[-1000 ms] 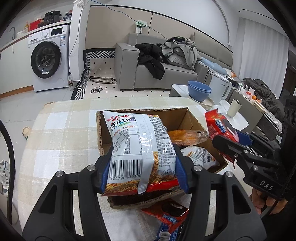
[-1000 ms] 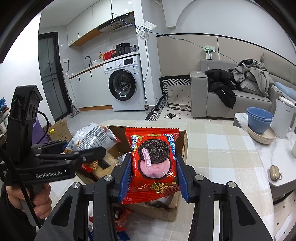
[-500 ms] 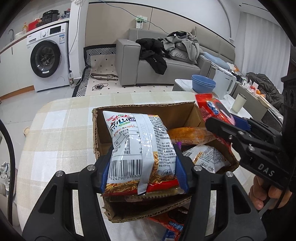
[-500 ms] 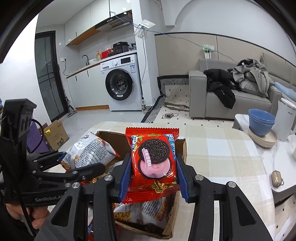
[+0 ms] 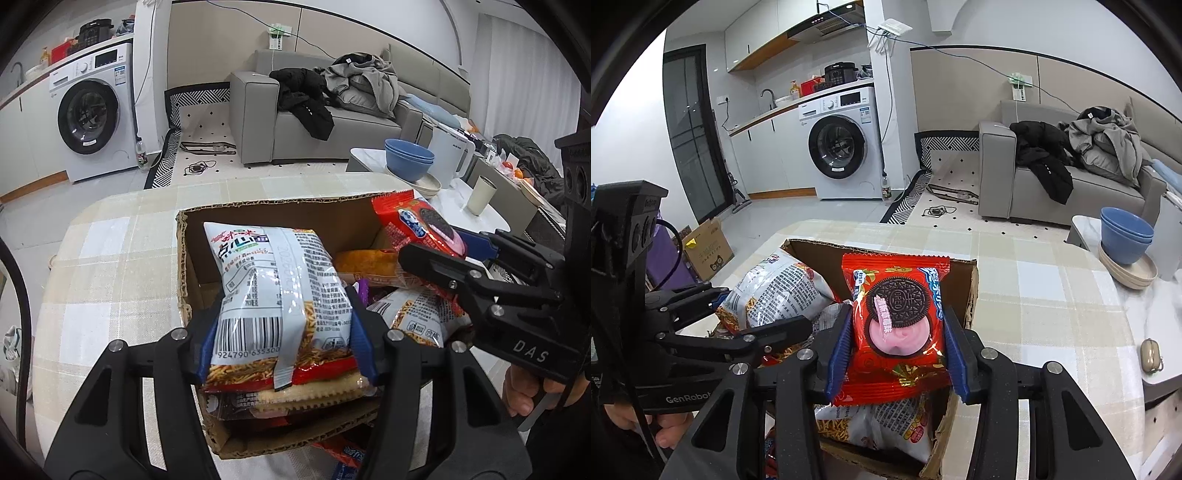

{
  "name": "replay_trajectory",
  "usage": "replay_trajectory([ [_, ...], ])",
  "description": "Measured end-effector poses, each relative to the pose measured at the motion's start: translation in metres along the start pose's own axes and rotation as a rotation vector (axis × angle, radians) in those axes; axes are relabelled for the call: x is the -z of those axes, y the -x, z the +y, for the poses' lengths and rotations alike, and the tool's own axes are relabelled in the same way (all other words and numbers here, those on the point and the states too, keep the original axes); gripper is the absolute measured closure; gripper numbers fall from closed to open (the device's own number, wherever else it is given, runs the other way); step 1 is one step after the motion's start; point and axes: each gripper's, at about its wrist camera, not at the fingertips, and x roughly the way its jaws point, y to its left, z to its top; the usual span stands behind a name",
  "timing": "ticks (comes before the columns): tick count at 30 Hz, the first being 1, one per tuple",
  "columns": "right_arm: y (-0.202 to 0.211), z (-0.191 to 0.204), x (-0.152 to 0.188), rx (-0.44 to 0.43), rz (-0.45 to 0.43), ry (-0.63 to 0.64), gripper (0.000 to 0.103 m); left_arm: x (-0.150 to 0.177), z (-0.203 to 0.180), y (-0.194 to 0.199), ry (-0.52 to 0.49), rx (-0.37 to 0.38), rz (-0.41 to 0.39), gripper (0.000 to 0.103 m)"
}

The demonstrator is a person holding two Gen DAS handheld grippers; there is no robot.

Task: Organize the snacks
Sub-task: 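Open both grippers to drop the Oreo pack and noodle bag into the box, then withdraw both grippers and lower the right gripper onto the red Oreo pack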

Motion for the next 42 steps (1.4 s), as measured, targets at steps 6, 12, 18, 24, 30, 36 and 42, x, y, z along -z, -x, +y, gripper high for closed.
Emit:
replay_trajectory([
  [6,0.014,0.0,0.008,0.015,-0.025,0.002,0.034,-0.002,0.001,0.005,0.011,0.014,0.021,0.044],
  [12,0.027,0.0,0.011,0.032,-0.046,0.026,0.026,-0.001,-0.005,0.023,0.006,0.009,0.0,0.019],
  [18,0.045,-0.003,0.02,0.031,-0.064,0.019,0.012,0.008,0.001,0.049,0.026,-0.008,-0.036,0.001],
  [24,0.057,-0.008,0.032,0.002,-0.057,-0.035,0.003,0.023,0.018,0.074,0.071,0.014,-0.048,0.001],
  [30,0.06,-0.001,0.044,-0.026,-0.022,-0.064,0.001,0.038,0.027,0.094,0.087,0.001,-0.051,0.001],
  [36,0.063,0.005,0.064,-0.061,0.015,-0.097,0.001,0.057,0.036,0.107,0.102,-0.007,-0.04,0.001],
  [42,0.062,0.015,0.085,-0.075,0.06,-0.111,0.001,0.079,0.045,0.114,0.123,-0.013,-0.019,0.001],
])
